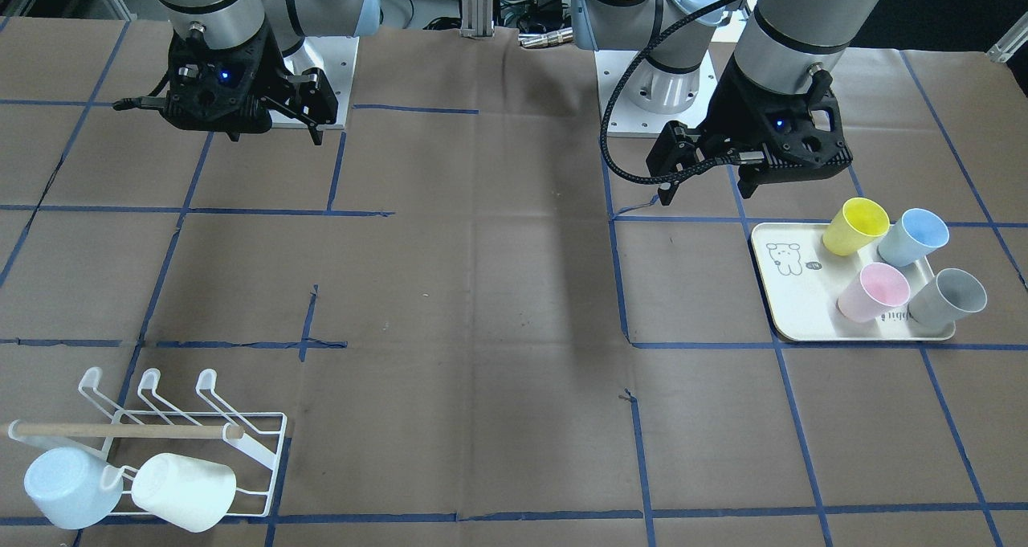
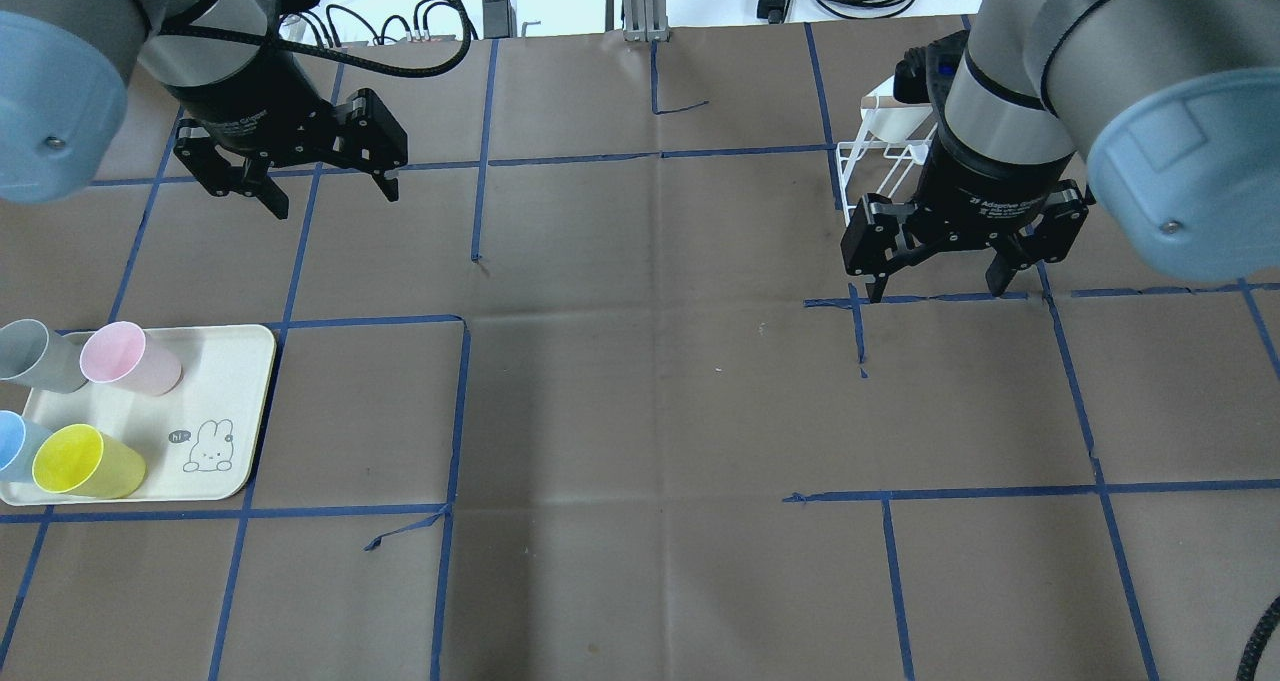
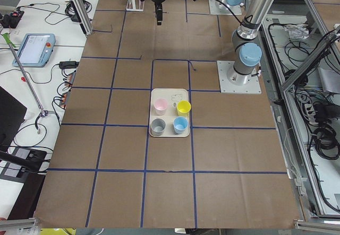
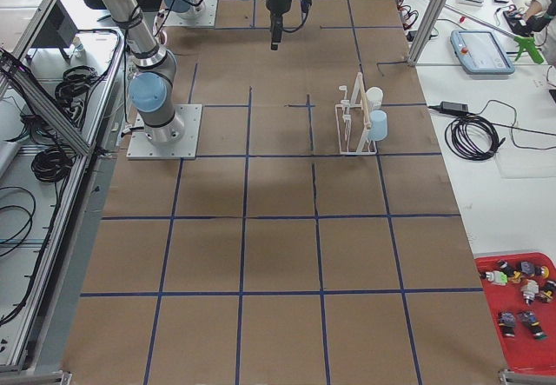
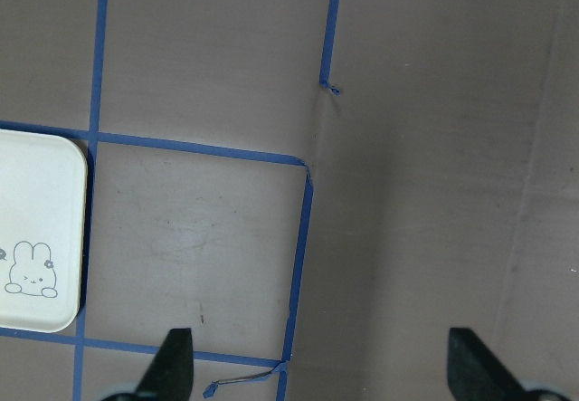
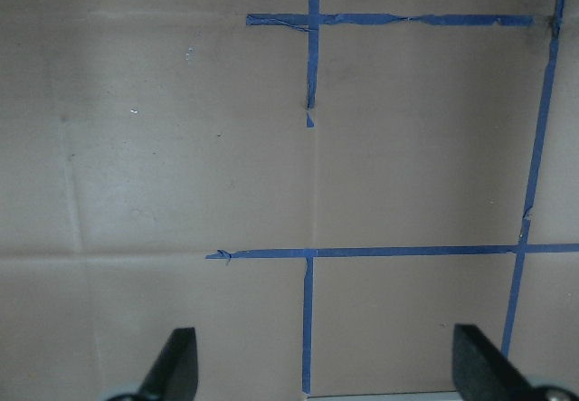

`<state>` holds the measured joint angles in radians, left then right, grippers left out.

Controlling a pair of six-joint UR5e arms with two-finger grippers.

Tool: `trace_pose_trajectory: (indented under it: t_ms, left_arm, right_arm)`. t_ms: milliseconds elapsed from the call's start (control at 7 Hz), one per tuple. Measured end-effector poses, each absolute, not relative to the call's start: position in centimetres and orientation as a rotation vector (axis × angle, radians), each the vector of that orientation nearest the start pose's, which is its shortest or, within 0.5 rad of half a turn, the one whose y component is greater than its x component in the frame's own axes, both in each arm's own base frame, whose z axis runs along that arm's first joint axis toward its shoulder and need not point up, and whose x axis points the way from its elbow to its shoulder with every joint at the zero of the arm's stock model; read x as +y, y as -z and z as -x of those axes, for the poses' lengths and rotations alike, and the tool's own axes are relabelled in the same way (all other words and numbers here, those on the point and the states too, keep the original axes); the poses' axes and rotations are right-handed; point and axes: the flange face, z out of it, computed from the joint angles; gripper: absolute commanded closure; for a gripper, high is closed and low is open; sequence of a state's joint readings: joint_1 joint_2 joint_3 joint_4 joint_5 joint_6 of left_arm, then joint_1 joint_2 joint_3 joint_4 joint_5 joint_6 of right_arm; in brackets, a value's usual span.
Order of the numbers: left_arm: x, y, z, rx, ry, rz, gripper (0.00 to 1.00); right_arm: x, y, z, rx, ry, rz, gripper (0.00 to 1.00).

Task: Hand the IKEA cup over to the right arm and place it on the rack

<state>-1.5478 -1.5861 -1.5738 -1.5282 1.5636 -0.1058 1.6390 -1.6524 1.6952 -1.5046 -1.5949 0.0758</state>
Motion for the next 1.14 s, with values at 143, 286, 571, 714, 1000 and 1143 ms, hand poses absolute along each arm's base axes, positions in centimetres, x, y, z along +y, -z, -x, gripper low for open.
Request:
trace_pose_trajectory:
  t_ms: [143,286,571,714,1000,1143]
  left_arm:
    - [-50.37,-48.31,12.25,3.143,0.037,0.203,0.00]
    - [-50.37,-48.31,12.25,3.143,0.038,0.203,0.00]
    - [-50.37,-48.31,12.24,3.143,0.038,0.203,0.00]
    - [-50.37,-48.31,12.25,3.143,0.038,0.203,0.00]
    - [-50.35,-48.31,12.29,3.143,0.037,0.201,0.00]
    - [-50.35,-48.31,12.31,3.143,0.037,0.201,0.00]
  right_arm:
    - [-43.64,-45.92,-16.29,3.163,-0.166,-0.015,0.00]
    - [-43.71,-45.86,-16.35,3.160,-0.164,-0.017,0.00]
    - [-43.98,-45.73,-16.41,3.158,-0.138,-0.016,0.00]
    - [-44.15,-45.75,-16.43,3.157,-0.116,-0.017,0.00]
    - [-44.24,-45.79,-16.44,3.157,-0.101,-0.019,0.00]
    - [-44.25,-45.81,-16.44,3.157,-0.099,-0.020,0.00]
